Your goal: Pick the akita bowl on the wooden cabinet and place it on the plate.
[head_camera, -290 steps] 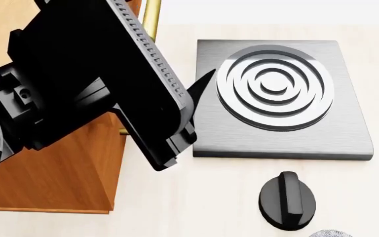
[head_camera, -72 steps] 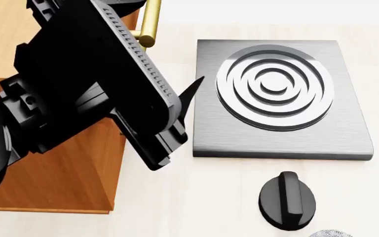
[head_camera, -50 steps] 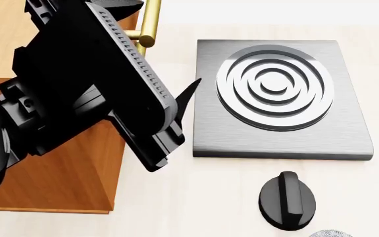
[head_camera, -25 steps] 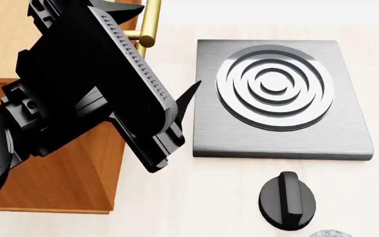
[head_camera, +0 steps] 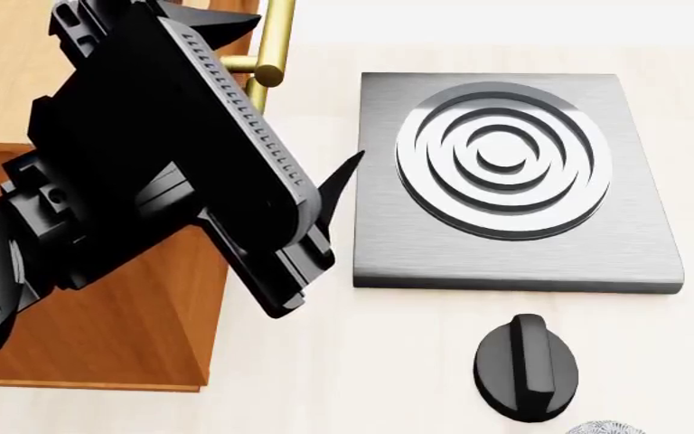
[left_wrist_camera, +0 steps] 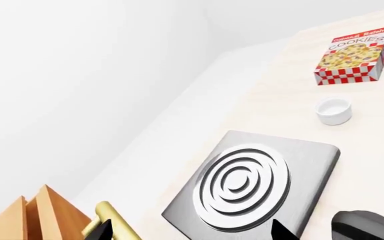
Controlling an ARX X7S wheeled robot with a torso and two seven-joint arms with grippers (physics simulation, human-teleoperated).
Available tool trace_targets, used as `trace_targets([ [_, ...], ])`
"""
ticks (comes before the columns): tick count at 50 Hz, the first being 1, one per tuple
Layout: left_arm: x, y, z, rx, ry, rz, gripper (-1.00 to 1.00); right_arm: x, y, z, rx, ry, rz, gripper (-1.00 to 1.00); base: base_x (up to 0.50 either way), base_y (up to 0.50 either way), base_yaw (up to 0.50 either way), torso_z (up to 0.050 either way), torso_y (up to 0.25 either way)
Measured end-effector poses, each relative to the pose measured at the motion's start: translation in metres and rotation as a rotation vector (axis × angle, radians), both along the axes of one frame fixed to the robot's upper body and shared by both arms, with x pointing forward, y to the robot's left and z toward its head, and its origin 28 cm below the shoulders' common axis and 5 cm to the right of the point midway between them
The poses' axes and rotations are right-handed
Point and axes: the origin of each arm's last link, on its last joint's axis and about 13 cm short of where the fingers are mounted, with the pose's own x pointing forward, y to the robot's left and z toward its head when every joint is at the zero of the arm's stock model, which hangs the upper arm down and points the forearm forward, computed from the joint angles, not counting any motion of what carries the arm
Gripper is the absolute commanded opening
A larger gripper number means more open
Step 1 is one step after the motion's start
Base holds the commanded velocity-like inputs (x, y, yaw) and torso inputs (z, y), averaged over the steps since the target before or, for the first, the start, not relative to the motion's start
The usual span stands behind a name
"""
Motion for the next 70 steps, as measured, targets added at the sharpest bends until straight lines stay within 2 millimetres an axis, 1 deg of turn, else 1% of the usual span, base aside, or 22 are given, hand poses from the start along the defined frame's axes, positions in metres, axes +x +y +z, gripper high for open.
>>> trace_targets([
  [30, 0.000, 0.000, 0.002, -0.003, -0.002, 0.002, 1.00, -0.001, -0.001, 0.006, -0.051, -0.001, 0.010, 1.00, 0.00, 0.00, 0.00, 0.000, 0.000],
  [37, -0.001, 0.001, 0.002, -0.005, -0.003, 0.004, 1.00, -0.002, 0.000, 0.011, -0.065, -0.006, 0.009, 1.00, 0.00, 0.00, 0.00, 0.000, 0.000],
  [51, -0.002, 0.003, 0.001, -0.011, -0.002, 0.008, 1.00, -0.010, 0.002, 0.032, -0.112, -0.055, 0.010, 1.00, 0.00, 0.00, 0.00, 0.000, 0.000],
  [70, -0.002, 0.002, 0.002, -0.013, -0.004, 0.005, 1.00, -0.014, 0.014, 0.074, -0.211, -0.160, 0.046, 1.00, 0.00, 0.00, 0.00, 0.000, 0.000],
])
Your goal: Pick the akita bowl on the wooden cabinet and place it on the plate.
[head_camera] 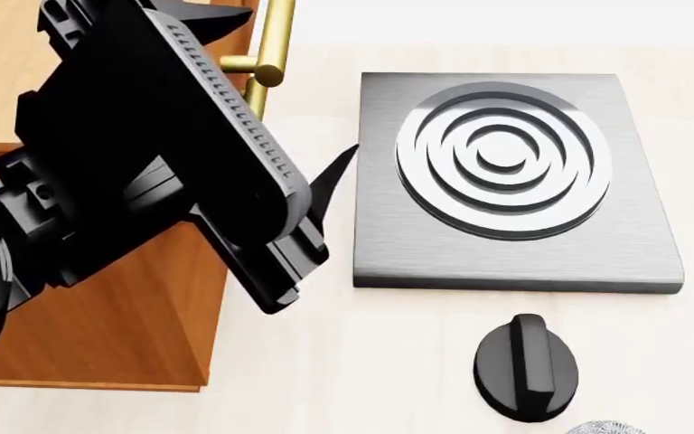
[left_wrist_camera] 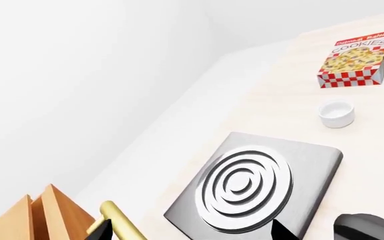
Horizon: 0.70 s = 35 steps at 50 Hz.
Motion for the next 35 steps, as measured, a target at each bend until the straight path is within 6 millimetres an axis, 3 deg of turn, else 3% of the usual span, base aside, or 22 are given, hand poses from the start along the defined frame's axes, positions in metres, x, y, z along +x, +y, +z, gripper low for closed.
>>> trace_targets([
  [35, 0.001, 0.001, -0.002, -0.009, 0.003, 0.001, 1.00, -0.013, 0.039, 0.078, -0.266, -0.161, 0.093, 1.00, 0.00, 0.00, 0.00, 0.000, 0.000],
])
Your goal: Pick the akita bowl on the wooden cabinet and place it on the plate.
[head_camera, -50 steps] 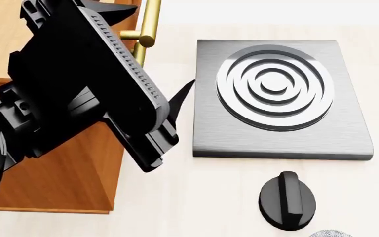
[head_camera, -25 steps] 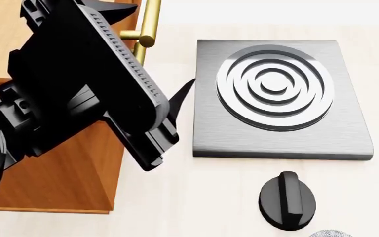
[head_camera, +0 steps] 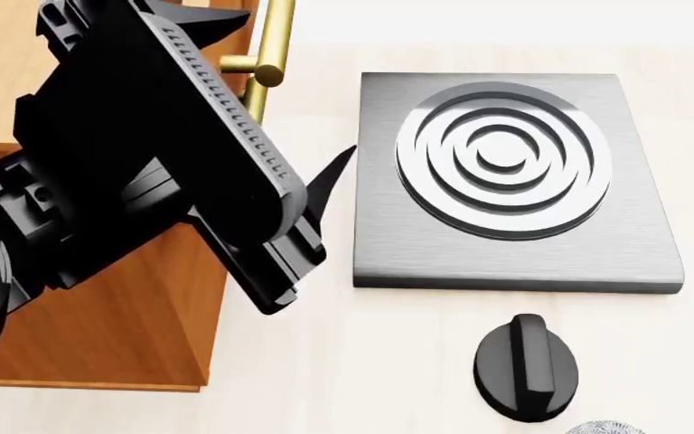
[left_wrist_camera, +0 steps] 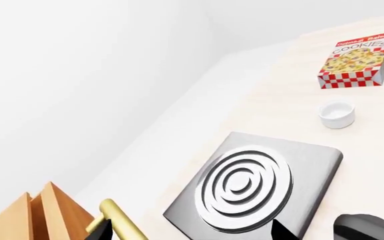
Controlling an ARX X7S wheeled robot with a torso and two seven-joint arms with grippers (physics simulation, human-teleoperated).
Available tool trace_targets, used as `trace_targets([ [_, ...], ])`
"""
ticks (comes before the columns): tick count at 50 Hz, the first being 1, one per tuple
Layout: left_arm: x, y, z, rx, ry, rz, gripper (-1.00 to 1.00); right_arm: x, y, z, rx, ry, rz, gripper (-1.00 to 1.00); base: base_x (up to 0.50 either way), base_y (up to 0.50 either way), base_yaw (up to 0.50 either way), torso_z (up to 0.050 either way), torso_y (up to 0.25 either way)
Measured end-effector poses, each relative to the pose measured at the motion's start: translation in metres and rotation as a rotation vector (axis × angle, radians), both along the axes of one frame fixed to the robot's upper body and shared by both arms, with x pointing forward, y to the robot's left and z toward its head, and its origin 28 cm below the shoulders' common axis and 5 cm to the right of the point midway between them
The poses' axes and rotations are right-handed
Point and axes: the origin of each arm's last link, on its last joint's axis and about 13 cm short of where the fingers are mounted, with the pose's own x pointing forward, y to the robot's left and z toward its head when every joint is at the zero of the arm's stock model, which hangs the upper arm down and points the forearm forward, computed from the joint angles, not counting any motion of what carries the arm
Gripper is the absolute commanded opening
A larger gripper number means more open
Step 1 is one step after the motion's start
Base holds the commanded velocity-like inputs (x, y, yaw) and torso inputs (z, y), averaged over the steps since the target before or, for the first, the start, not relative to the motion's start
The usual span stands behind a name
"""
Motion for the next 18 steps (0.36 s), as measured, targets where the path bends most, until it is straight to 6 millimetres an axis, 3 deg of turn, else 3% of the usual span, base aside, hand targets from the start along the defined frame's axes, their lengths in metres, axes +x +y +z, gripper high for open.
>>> trace_targets([
  [18, -0.001, 0.001, 0.000, -0.001, -0.001, 0.001, 1.00, -0.014, 0.020, 0.033, -0.117, -0.080, 0.050, 1.00, 0.00, 0.00, 0.00, 0.000, 0.000],
])
